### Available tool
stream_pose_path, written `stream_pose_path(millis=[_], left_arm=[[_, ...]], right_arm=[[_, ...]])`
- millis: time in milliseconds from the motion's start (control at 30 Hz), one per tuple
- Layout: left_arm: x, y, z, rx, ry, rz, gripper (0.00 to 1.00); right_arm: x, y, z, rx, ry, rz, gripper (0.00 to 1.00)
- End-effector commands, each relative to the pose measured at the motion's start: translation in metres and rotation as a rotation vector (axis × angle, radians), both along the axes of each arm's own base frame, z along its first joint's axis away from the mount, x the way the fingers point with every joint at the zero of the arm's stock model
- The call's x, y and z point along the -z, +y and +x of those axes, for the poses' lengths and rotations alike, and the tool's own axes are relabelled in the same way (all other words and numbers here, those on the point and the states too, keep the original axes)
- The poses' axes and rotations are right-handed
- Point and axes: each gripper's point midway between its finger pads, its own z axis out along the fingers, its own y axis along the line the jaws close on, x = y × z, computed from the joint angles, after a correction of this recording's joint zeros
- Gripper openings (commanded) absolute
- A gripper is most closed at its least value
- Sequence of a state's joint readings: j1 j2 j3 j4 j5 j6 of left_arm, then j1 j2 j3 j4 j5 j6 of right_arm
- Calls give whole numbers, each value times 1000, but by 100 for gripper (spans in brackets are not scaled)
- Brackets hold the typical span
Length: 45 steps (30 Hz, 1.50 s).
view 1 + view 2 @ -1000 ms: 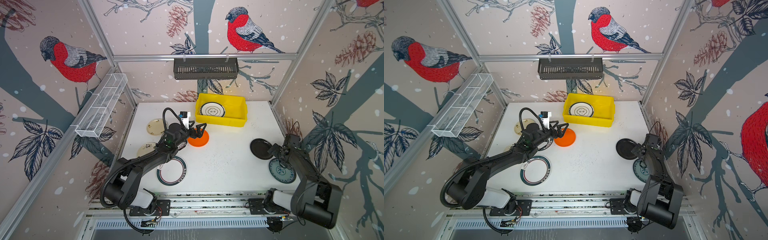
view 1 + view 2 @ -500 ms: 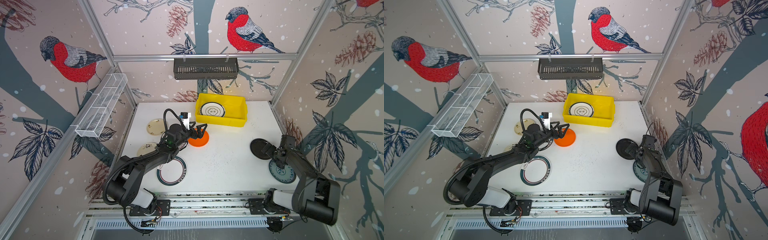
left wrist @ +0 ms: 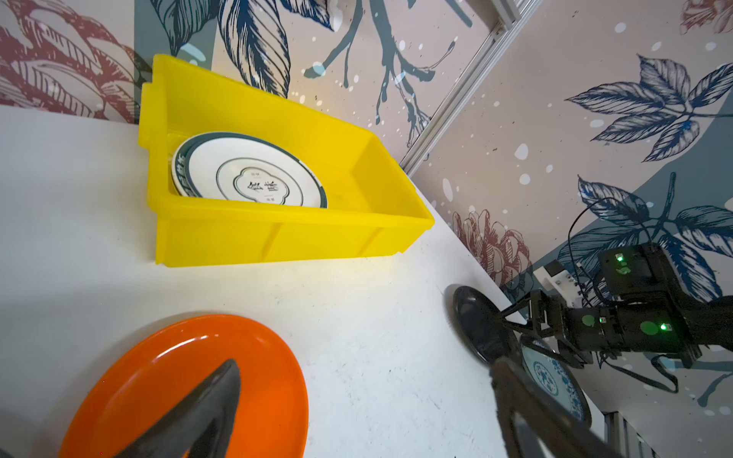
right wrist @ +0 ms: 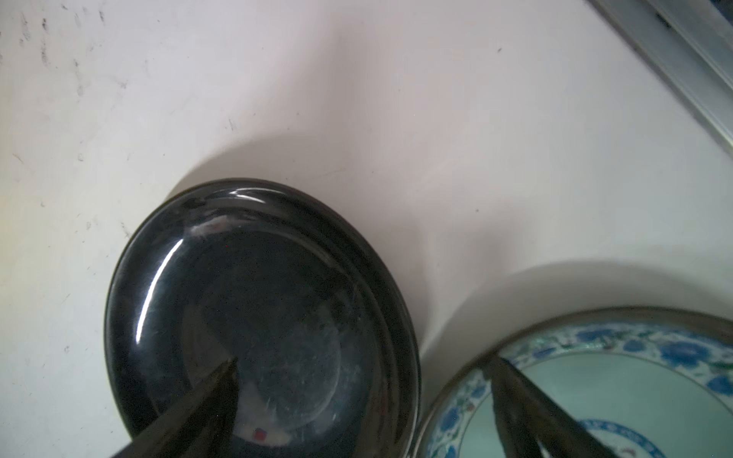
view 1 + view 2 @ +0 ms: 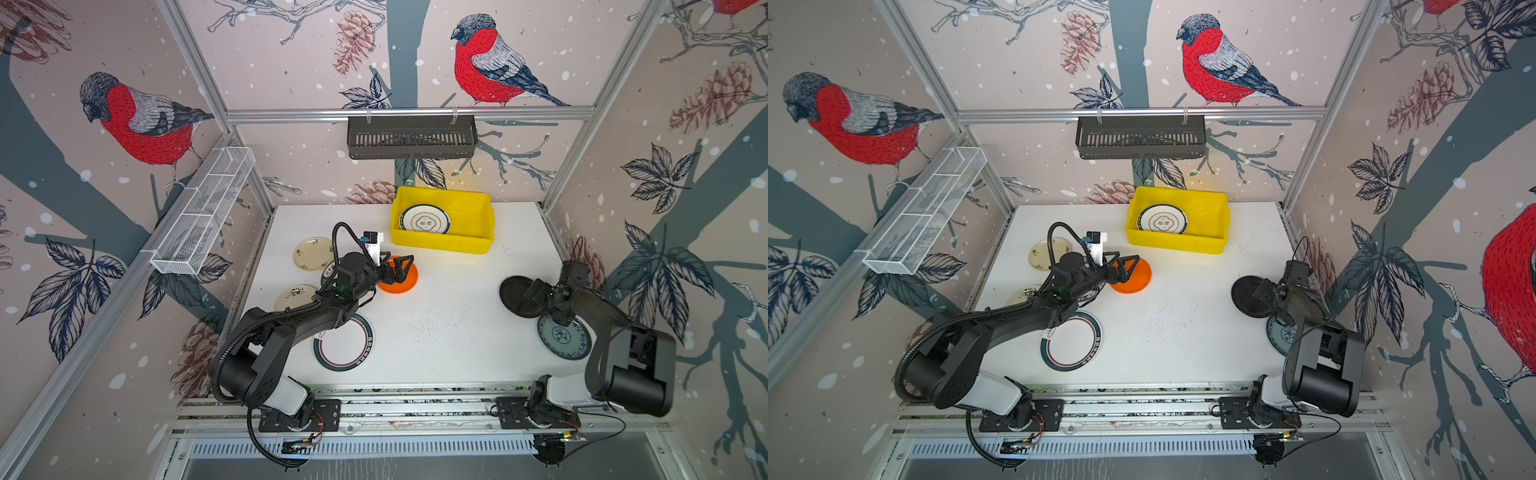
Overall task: Place the plates into the plastic bin on the countertop
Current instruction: Move the plates to the middle-right of the table.
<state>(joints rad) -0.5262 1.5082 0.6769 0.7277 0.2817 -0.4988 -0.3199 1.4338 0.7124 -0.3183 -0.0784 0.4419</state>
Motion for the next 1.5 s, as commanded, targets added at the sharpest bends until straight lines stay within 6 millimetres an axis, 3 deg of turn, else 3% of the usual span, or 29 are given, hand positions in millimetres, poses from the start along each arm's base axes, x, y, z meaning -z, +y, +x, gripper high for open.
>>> stream_pose_path(millis=[0, 267, 467, 867, 1167, 1467], left_arm=[[5, 0, -2, 3, 11, -10, 98], [11, -2, -6, 14, 26, -16, 98], [12, -2, -6, 15, 28, -13, 98], [13, -3, -8, 24, 31, -16, 98], [16, -6, -12, 42, 35, -23, 98], [33, -4, -18, 40, 61, 10, 98]], right_arm=[[0, 10, 8, -52, -20, 12, 95], [-10, 50, 22, -138, -77, 103, 93], [-14, 60, 18, -129, -100, 155, 93], [-10, 105, 5, -214, -108, 235, 92], [-23, 164, 9, -317, -151, 312, 93], [-52, 245, 20, -470, -228, 409, 94]])
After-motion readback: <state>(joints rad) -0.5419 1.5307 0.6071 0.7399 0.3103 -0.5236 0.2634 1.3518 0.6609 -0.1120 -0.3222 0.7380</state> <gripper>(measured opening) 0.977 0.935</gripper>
